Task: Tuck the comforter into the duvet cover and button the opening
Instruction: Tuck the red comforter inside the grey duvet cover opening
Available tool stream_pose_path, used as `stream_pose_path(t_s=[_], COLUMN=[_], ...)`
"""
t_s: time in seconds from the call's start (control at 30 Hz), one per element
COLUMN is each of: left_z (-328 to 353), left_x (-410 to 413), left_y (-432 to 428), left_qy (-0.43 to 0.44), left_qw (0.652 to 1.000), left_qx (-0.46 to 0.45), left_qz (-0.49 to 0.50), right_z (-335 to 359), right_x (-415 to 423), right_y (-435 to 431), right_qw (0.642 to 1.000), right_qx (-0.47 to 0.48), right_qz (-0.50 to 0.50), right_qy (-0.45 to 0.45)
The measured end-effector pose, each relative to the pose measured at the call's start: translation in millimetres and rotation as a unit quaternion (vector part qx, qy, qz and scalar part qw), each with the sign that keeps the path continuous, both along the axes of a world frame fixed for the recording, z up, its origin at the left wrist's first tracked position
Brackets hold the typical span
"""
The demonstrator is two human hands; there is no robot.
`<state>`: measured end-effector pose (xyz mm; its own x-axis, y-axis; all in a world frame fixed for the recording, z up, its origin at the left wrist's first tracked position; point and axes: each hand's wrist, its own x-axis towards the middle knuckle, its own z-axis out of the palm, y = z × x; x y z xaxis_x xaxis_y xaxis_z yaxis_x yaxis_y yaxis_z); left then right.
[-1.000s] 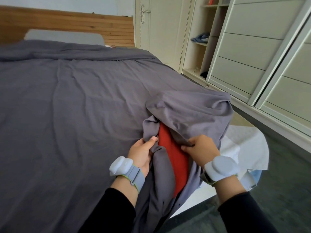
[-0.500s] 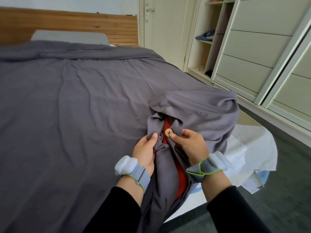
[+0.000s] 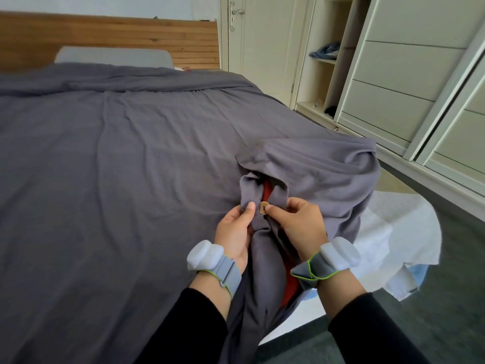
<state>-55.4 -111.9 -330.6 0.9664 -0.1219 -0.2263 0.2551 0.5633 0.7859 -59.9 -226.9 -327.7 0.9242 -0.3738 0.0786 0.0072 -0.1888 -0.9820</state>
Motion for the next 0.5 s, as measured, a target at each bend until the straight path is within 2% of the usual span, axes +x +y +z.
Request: stream_pose_path(t_s=[0.17,0.3,0.4,0.5], left_z=[3.2,5.3,1.9,-3.1], left_x=[1.0,4.3,2.2,1.3], left_y=[-0.9,-0.4,-2.1,-2.6], left_qy=[-0.019,0.005,-0.020,-0.022], left_qw=[0.994,0.995,0.983,0.978], left_qx=[0.098,0.079,0.159,0.191], left_qz=[0.034,0.061,0.085,0.085], right_z=[0.3,-0.2,-3.9,-8.4], right_x=[1.1,2.6,4.3,6.1], right_y=[0.2,1.3,1.1,-0.4], right_qw=[0.999,1.000,1.000,0.999], right_qx=[-0.044,0.007,0.026,0.037], right_qz=[-0.009,-0.004,0.004,0.013], right_qy=[-0.011,-0.011,-0.009,-0.010])
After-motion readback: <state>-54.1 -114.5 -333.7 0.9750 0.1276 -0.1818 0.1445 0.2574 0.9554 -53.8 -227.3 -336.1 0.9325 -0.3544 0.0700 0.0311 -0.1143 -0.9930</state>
